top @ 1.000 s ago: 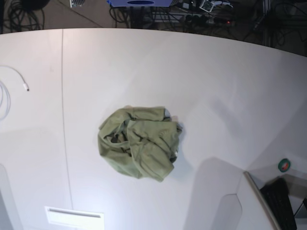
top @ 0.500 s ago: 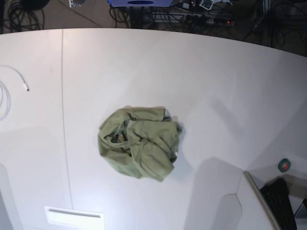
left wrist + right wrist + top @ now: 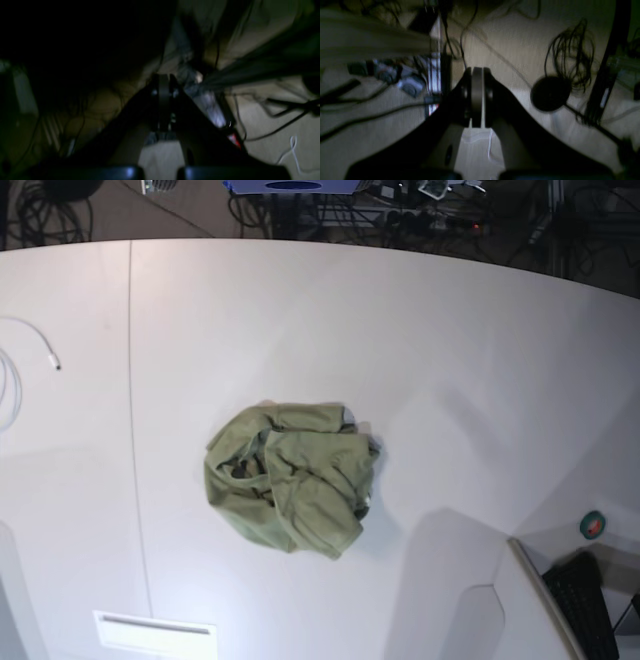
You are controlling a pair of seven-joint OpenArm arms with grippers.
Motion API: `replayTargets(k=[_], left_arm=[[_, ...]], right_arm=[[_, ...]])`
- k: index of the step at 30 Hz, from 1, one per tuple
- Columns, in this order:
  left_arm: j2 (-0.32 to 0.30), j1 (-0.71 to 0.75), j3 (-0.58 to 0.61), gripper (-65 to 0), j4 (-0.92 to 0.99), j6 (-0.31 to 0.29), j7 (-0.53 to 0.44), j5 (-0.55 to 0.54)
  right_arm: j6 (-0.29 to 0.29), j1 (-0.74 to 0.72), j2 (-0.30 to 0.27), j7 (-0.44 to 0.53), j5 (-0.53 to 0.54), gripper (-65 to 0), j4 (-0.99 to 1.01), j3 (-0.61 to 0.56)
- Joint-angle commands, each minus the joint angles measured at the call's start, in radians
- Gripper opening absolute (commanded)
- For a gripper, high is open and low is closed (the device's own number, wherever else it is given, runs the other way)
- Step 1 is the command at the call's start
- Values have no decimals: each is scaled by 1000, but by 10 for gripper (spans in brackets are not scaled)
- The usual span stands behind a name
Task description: Layout the t-shirt on the table in an organized manner, then fold the t-shirt properly
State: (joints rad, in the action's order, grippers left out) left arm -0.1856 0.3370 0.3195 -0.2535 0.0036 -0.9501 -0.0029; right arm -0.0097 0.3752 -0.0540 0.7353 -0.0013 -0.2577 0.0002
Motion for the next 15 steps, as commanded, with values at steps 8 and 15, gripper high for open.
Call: replayTargets(k=[8,15], left_arm=[[-7,17,0,-650,3,5,-50,-3],[-7,24,2,-650,3,5,-54,5]], right_arm=[[0,38,-2,59,2,-650,1,4],[0,61,3,116,4,-650,1,5]])
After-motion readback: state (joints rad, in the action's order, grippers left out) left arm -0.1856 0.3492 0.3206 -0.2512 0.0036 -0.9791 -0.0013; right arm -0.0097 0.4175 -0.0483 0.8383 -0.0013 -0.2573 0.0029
